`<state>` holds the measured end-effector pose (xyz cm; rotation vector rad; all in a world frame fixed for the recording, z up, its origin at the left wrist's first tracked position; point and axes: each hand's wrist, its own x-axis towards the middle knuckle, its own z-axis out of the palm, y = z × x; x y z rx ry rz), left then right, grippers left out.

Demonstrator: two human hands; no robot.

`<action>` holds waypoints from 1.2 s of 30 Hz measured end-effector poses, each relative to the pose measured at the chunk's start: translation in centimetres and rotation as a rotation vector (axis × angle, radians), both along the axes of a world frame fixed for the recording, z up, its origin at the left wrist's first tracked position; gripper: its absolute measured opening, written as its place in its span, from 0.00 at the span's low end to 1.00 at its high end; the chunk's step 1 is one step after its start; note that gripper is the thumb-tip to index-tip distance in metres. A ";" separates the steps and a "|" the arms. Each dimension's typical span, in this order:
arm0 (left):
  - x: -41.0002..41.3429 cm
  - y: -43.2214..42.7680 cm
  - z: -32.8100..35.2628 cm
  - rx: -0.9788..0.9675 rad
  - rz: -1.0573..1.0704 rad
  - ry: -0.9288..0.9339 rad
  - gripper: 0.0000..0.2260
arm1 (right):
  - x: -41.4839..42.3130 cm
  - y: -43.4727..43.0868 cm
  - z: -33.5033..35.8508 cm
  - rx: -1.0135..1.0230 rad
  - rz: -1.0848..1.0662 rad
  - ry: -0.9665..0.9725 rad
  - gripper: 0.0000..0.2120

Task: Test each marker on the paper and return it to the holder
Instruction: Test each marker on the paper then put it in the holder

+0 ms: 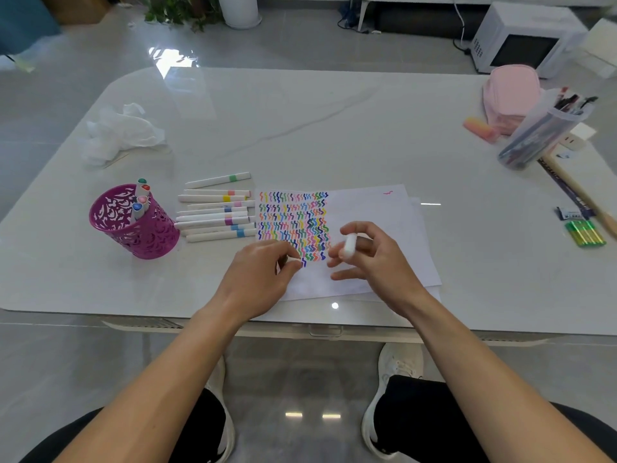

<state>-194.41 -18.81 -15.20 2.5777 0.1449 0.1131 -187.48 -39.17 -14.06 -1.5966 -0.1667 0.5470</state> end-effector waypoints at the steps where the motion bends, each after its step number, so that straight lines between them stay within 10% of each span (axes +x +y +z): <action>1: 0.0 0.0 -0.1 0.018 -0.016 0.004 0.06 | 0.0 -0.1 -0.2 -0.047 0.012 -0.049 0.08; 6: -0.2 0.0 -0.4 0.079 -0.058 0.016 0.06 | -0.4 0.0 -0.6 -0.198 -0.023 -0.161 0.22; 11: 0.0 0.0 -0.7 0.095 -0.057 0.027 0.08 | -0.3 0.3 -1.4 -0.184 -0.028 -0.188 0.03; 36: 0.3 0.2 -1.1 0.111 -0.065 0.028 0.08 | 0.1 0.6 -3.1 -0.196 -0.103 -0.168 0.13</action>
